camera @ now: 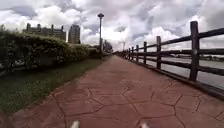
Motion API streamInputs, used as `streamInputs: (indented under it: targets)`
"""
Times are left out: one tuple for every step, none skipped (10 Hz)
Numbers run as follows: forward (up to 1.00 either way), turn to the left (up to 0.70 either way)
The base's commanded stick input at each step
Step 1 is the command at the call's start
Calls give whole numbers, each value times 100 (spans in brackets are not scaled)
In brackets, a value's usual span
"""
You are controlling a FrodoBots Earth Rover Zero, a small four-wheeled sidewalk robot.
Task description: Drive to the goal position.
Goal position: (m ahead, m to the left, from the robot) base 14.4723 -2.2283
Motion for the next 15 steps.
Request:
streamInputs:
  targets:
    - [63,0]
    - [70,0]
    - [70,0]
    - [70,0]
    - [70,0]
    - [70,0]
    - [70,0]
    - [70,0]
    - [70,0]
    - [70,0]
    - [70,0]
    - [70,0]
    - [70,0]
    - [70,0]
    - [70,0]
